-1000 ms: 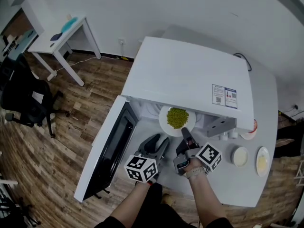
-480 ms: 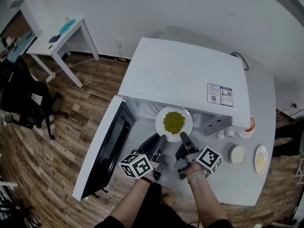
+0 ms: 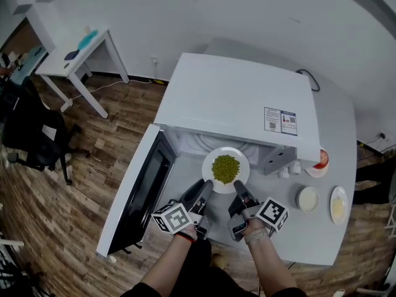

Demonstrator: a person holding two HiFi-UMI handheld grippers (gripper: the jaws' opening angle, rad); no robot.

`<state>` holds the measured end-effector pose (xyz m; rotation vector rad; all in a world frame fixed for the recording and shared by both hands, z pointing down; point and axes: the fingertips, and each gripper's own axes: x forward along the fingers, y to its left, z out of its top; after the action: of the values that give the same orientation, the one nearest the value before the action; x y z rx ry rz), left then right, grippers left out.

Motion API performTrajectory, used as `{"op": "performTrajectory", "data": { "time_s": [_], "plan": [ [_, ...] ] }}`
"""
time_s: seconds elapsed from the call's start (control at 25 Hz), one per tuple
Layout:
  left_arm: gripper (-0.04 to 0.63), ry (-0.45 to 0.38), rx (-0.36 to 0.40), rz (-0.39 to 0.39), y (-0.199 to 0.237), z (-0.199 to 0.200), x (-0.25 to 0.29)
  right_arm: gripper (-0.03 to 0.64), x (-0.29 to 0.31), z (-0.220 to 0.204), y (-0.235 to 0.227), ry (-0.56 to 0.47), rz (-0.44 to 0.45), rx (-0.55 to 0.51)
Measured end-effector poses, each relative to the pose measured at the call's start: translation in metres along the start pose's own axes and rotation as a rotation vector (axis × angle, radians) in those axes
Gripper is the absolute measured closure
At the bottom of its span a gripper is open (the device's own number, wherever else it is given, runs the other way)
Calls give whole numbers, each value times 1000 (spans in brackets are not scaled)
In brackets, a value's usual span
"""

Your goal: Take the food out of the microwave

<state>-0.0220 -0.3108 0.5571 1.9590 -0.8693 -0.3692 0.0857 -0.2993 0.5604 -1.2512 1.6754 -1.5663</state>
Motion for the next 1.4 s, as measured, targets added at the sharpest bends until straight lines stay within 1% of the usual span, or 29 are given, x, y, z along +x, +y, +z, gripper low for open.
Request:
{"op": "performTrajectory", "data": {
  "time_s": [0.24, 0.4, 0.56, 0.64, 0.72, 0.8, 0.92, 1.12, 1.4],
  "plan": [
    [445, 14, -41, -8, -3, -8, -11, 578, -16, -13, 0, 10, 4, 44],
    [445, 23, -118, -49, -9, -20, -15, 578, -26, -21, 2, 33, 13, 30],
    [446, 34, -141, -61, -17, -29, -22, 578, -39, -29, 4, 47, 14, 20],
    [470, 33, -152, -58, -19, -33, -27, 578, -46, -32, 5, 46, 16, 33],
    [500, 25, -164, -58, -21, -36, -33, 578, -53, -34, 6, 49, 20, 22],
    [514, 19, -169, -56, -25, -39, -39, 578, -59, -36, 6, 55, 24, -5],
    [542, 21, -156, -50, -30, -44, -48, 578, -69, -41, 7, 56, 28, -13],
    [546, 35, -150, -44, -39, -53, -58, 578, -85, -50, 5, 48, 34, 22],
    [549, 53, -150, -46, -55, -66, -73, 580, -110, -58, 10, 37, 45, 26]
  ]
}}
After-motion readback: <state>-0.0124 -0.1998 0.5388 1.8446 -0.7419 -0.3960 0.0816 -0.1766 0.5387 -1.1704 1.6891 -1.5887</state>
